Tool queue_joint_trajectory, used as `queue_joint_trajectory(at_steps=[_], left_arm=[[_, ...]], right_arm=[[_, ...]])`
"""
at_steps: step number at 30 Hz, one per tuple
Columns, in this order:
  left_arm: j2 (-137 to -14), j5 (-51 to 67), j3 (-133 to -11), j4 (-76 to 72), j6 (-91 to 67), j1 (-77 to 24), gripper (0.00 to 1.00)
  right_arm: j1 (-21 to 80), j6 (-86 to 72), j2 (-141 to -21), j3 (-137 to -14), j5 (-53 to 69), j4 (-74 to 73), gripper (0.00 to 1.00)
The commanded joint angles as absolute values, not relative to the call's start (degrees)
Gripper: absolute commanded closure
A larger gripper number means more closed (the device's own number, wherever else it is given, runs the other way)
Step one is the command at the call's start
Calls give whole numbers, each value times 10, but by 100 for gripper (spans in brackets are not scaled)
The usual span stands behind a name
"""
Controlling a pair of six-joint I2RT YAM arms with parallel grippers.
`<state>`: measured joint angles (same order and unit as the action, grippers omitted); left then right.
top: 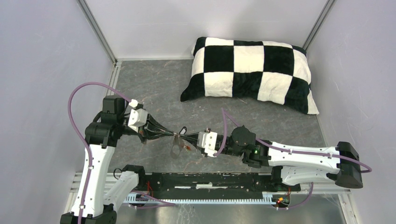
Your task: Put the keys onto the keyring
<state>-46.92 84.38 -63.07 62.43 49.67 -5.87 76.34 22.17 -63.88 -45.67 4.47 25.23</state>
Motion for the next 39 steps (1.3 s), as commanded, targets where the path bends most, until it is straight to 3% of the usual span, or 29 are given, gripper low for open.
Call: queue_joint_trajectory(at_steps=[1,39], left_arm=[[-465,860,-655,612,485,-60,98],[-443,831,-637,611,482,-60,98]], right_arm=[[770,220,-637,-459,51,279,99],[771,234,-638,-465,33,286,99]])
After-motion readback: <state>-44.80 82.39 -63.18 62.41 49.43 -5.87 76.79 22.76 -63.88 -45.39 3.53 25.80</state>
